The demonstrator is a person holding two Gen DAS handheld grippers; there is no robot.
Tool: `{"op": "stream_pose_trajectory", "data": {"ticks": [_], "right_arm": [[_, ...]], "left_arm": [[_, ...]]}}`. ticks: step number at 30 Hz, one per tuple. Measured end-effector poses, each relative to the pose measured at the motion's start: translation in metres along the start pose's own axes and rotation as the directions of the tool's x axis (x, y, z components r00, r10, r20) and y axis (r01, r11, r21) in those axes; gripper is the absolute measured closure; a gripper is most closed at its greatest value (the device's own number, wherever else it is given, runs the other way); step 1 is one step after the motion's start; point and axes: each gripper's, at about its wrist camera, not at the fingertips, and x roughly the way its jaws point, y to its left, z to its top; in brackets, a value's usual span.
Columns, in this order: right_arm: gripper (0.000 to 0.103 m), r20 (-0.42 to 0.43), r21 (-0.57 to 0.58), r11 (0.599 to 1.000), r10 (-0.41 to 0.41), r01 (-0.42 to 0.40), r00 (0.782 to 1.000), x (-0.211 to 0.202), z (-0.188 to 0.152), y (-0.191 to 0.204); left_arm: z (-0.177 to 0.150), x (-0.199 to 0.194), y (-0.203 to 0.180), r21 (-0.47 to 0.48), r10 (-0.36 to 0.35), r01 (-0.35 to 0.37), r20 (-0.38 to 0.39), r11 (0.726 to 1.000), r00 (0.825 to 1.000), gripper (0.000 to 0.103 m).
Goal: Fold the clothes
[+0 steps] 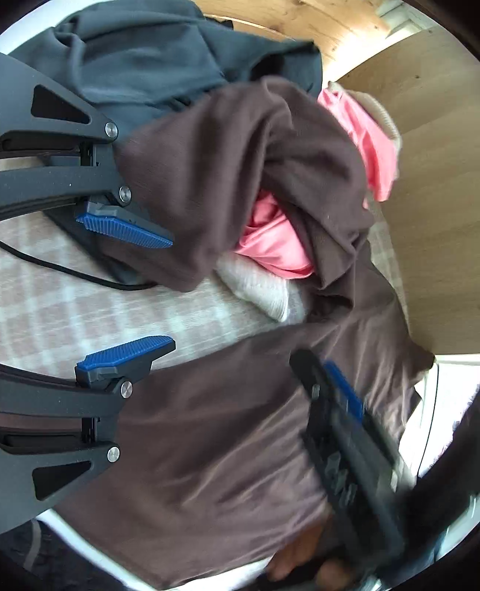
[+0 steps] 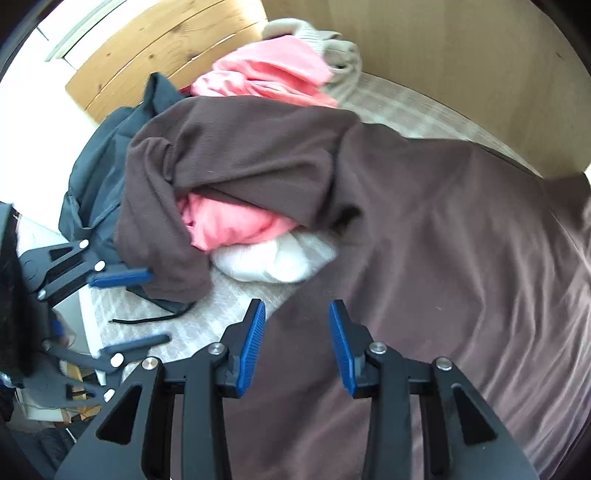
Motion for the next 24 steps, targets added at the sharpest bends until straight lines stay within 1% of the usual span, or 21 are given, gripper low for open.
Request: {"op": "stream_pose_trajectory", "data": {"ticks": [1, 4, 6, 7, 9, 10, 11, 12, 13, 15, 16, 17, 18, 19, 20, 22, 23, 24], "right_arm": [[0.067, 0.003, 0.015, 1.000, 0.005, -0.005, 1.000, 0.000, -0.002, -0.006], [0.067, 0.008, 0.063, 0.998, 0.019, -0.020, 1.000, -0.001, -0.008, -0.024], [0.067, 0.007, 0.095, 0.995, 0.023, -0.024, 1.000, -0.004, -0.012, -0.037], [0.067, 0.007, 0.107, 0.994, 0.020, -0.020, 1.000, -0.006, -0.015, -0.043], [0.067, 0.006, 0.124, 0.992, 0.012, -0.012, 1.000, -0.013, -0.020, -0.050], [0.067, 0.006, 0.133, 0.991, 0.010, -0.011, 1.000, -0.016, -0.021, -0.053], [0.067, 0.006, 0.139, 0.990, 0.011, -0.012, 1.000, -0.018, -0.021, -0.057], [0.067, 0.008, 0.142, 0.990, 0.012, -0.013, 1.000, -0.018, -0.020, -0.059], [0.067, 0.010, 0.142, 0.990, 0.011, -0.013, 1.000, -0.019, -0.019, -0.061], [0.067, 0.014, 0.143, 0.990, 0.013, -0.015, 1.000, -0.021, -0.015, -0.061], [0.067, 0.018, 0.142, 0.990, 0.021, -0.023, 1.000, -0.022, -0.012, -0.059], [0.067, 0.022, 0.141, 0.989, 0.032, -0.035, 0.999, -0.024, -0.010, -0.057], [0.067, 0.025, 0.139, 0.989, 0.043, -0.046, 0.999, -0.025, -0.007, -0.054], [0.067, 0.029, 0.132, 0.990, 0.054, -0.058, 0.998, -0.025, -0.004, -0.050], [0.067, 0.031, 0.120, 0.991, 0.060, -0.063, 0.998, -0.024, 0.000, -0.045], [0.067, 0.033, 0.096, 0.993, 0.068, -0.071, 0.997, -0.021, 0.008, -0.034], [0.067, 0.034, 0.084, 0.994, 0.072, -0.075, 0.997, -0.020, 0.012, -0.029], [0.067, 0.033, 0.074, 0.994, 0.078, -0.080, 0.996, -0.020, 0.014, -0.024]], "left_arm": [[0.006, 0.014, -0.003, -0.020, 0.030, -0.031, -0.021, 0.999, 0.999, 0.055], [0.019, 0.031, 0.004, -0.037, 0.121, -0.124, -0.074, 0.992, 0.990, 0.055], [0.023, 0.040, 0.008, -0.033, 0.151, -0.155, -0.096, 0.987, 0.984, 0.055], [0.024, 0.042, 0.012, -0.038, 0.147, -0.152, -0.101, 0.988, 0.984, 0.056], [0.023, 0.038, 0.022, -0.055, 0.120, -0.126, -0.103, 0.991, 0.987, 0.072], [0.023, 0.034, 0.029, -0.072, 0.093, -0.101, -0.108, 0.992, 0.990, 0.091], [0.021, 0.026, 0.037, -0.104, 0.033, -0.044, -0.109, 0.994, 0.993, 0.100], [0.019, 0.015, 0.048, -0.146, -0.047, 0.032, -0.097, 0.989, 0.994, 0.099], [0.017, -0.001, 0.058, -0.170, -0.081, 0.067, -0.077, 0.983, 0.994, 0.100], [0.013, -0.034, 0.079, -0.199, -0.108, 0.099, -0.032, 0.975, 0.994, 0.100], [0.011, -0.050, 0.090, -0.216, -0.108, 0.104, -0.007, 0.971, 0.994, 0.100], [0.007, -0.066, 0.103, -0.246, -0.114, 0.115, 0.020, 0.962, 0.993, 0.101], [0.000, -0.091, 0.118, -0.279, -0.123, 0.133, 0.051, 0.951, 0.991, 0.101], [-0.003, -0.098, 0.131, -0.307, -0.118, 0.137, 0.079, 0.942, 0.990, 0.101], [-0.004, -0.097, 0.142, -0.333, -0.106, 0.135, 0.105, 0.933, 0.989, 0.101], [-0.005, -0.062, 0.150, -0.380, -0.040, 0.090, 0.137, 0.921, 0.990, 0.101], [-0.008, -0.054, 0.157, -0.407, -0.008, 0.067, 0.147, 0.911, 0.989, 0.101], [-0.012, -0.046, 0.167, -0.442, 0.008, 0.062, 0.155, 0.895, 0.988, 0.101]]}}
